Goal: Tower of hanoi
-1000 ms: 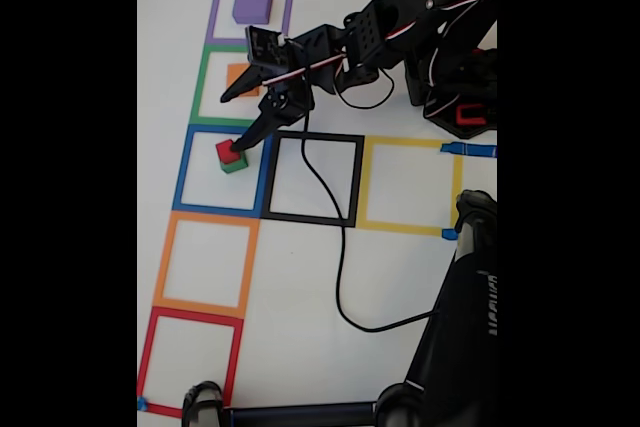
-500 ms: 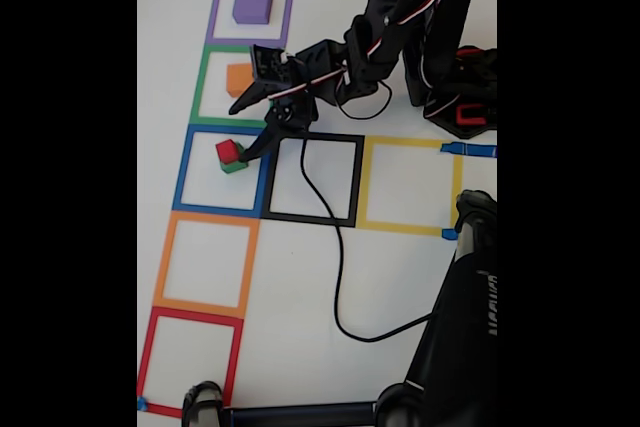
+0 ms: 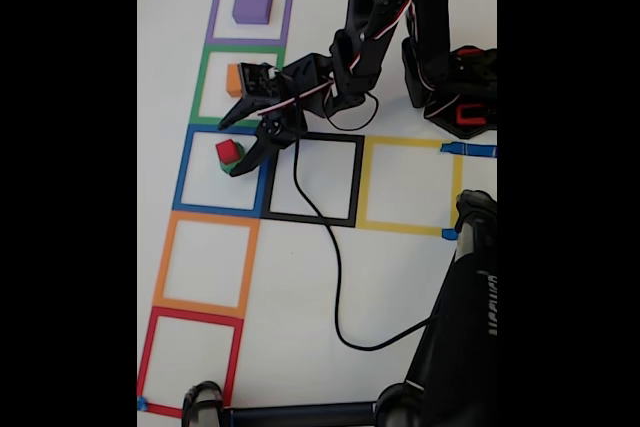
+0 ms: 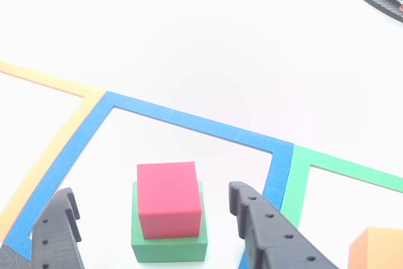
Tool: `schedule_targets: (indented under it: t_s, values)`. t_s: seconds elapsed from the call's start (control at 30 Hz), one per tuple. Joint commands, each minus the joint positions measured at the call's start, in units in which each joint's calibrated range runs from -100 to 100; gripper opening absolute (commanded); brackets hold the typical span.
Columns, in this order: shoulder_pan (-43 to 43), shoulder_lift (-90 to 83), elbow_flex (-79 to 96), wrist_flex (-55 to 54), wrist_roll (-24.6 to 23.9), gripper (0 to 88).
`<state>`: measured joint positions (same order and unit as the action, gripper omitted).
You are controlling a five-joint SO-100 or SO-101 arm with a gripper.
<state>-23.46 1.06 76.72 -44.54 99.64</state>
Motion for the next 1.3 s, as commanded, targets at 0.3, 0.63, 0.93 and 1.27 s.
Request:
schedule_targets:
  t_s: [0.3, 0.63, 0.93, 1.27]
  values:
    - [-1.1, 4.1, -5.5, -1.8, 0.4, 23.0]
    - [-2.6, 4.4, -5.7, -1.7, 0.4, 14.3]
    - [-3.4, 4.2, -5.4, -1.6, 0.4, 6.6]
    - [-3.2, 4.2, -5.3, -1.2, 0.4, 1.9]
